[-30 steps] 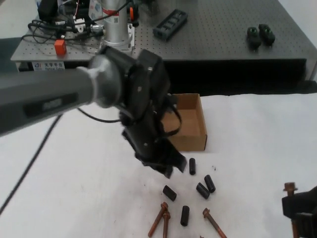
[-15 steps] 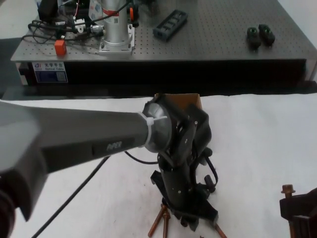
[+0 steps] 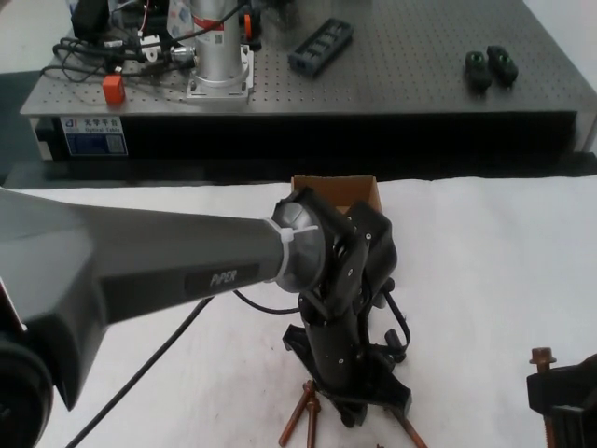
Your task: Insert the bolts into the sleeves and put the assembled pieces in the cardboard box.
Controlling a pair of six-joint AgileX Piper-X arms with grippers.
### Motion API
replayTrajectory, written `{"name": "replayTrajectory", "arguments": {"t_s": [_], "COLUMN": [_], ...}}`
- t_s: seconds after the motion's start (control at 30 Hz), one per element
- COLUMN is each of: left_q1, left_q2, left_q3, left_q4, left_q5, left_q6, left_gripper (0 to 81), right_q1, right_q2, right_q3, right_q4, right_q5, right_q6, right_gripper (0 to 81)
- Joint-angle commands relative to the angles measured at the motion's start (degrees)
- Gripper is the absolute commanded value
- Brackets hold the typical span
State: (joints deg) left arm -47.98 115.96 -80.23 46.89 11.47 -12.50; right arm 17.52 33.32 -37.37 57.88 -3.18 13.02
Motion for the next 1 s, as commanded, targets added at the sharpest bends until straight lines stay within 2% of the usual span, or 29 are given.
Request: {"name": "replayTrajectory", "arguments": {"t_s": [0.0, 0.27, 0.33, 0.43, 0.47, 0.5, 0.57, 0.63, 0.67, 0.83, 0.97], "left_q1": [-0.1, -0.1, -0.1, -0.1, -0.1, -0.1, -0.1, -0.1, -0.1, -0.1, -0.1], "left_q2": [0.7, 0.7, 0.7, 0.7, 0.7, 0.7, 0.7, 0.7, 0.7, -3.0, -12.8], "left_q3": [-0.6, -1.0, -1.0, -1.0, -1.0, -1.0, -1.0, -1.0, -1.0, -1.0, 1.2], "left_q4": [0.8, 1.2, 1.3, 1.6, 1.6, 1.6, 1.6, 1.6, 1.6, 1.3, -1.0], "left_q5": [2.2, 3.0, 3.0, 3.0, 2.8, 2.4, 1.7, 1.7, 1.7, 2.1, 0.0], "left_q6": [-0.4, 1.1, 1.0, 1.0, 1.0, 1.0, 1.0, 1.3, 1.6, 0.5, 0.5], "left_gripper": [1.3, 1.0, 6.6, 20.7, 23.2, 23.0, 17.2, 4.3, 0.5, 0.6, 0.6], "right_q1": [-0.4, -0.4, -0.4, -0.4, -0.4, -0.4, -0.4, -0.4, -0.4, -0.4, -0.4], "right_q2": [-0.6, -0.6, -0.6, -0.6, -0.6, -0.6, -0.6, -0.6, -0.6, -0.6, -1.9], "right_q3": [-0.1, -0.1, -0.1, -0.1, -0.1, -0.1, -0.1, -0.1, -0.1, -0.1, -0.1], "right_q4": [-0.8, -0.8, -0.7, 0.0, 0.2, 0.2, 0.2, 0.2, 0.2, -0.9, -7.8], "right_q5": [0.0, -0.4, -0.4, -0.4, -0.4, -0.4, -0.4, -0.4, -0.4, -0.4, -5.5], "right_q6": [-0.2, -0.2, -0.2, -0.2, -0.2, -0.2, -0.2, -0.2, -0.2, -0.2, -0.2], "right_gripper": [1.3, 1.3, 1.3, 1.3, 1.3, 1.3, 1.3, 1.3, 1.3, 1.3, 1.3]}}
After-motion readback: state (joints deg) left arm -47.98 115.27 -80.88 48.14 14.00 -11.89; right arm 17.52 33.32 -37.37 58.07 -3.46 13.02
